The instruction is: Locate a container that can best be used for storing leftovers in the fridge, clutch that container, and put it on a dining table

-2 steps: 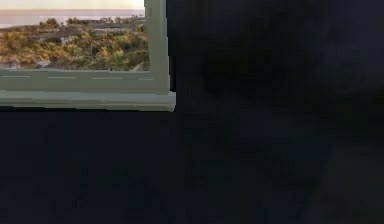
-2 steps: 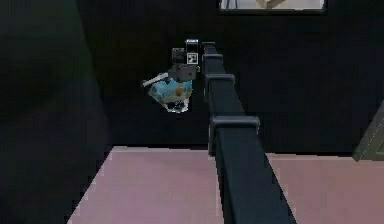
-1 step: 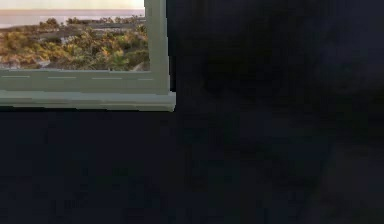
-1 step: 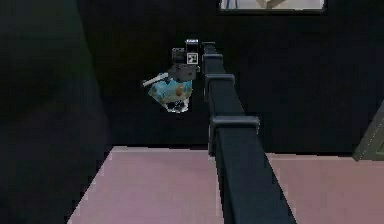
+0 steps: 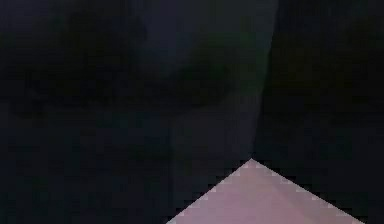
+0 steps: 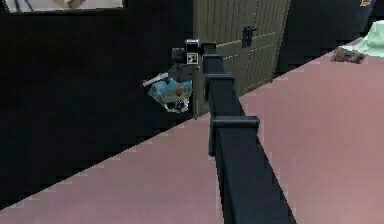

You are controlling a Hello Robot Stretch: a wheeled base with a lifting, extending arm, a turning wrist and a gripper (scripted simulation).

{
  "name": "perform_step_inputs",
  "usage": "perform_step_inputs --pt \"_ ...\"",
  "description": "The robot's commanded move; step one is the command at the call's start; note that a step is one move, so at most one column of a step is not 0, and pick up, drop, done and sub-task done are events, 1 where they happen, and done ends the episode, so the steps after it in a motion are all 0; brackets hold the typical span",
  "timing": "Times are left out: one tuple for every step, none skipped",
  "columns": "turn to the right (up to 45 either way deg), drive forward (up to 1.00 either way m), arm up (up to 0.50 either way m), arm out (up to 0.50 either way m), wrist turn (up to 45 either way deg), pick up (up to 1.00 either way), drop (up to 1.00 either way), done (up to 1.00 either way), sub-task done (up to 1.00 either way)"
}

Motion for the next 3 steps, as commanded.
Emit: perform_step_inputs --pt "45.0 0.0 0.0 0.0 0.0 0.0 0.0 0.0 0.0" --pt "45.0 0.0 0.0 0.0 0.0 0.0 0.0 0.0 0.0" --pt "45.0 0.0 0.0 0.0 0.0 0.0 0.0 0.0 0.0"
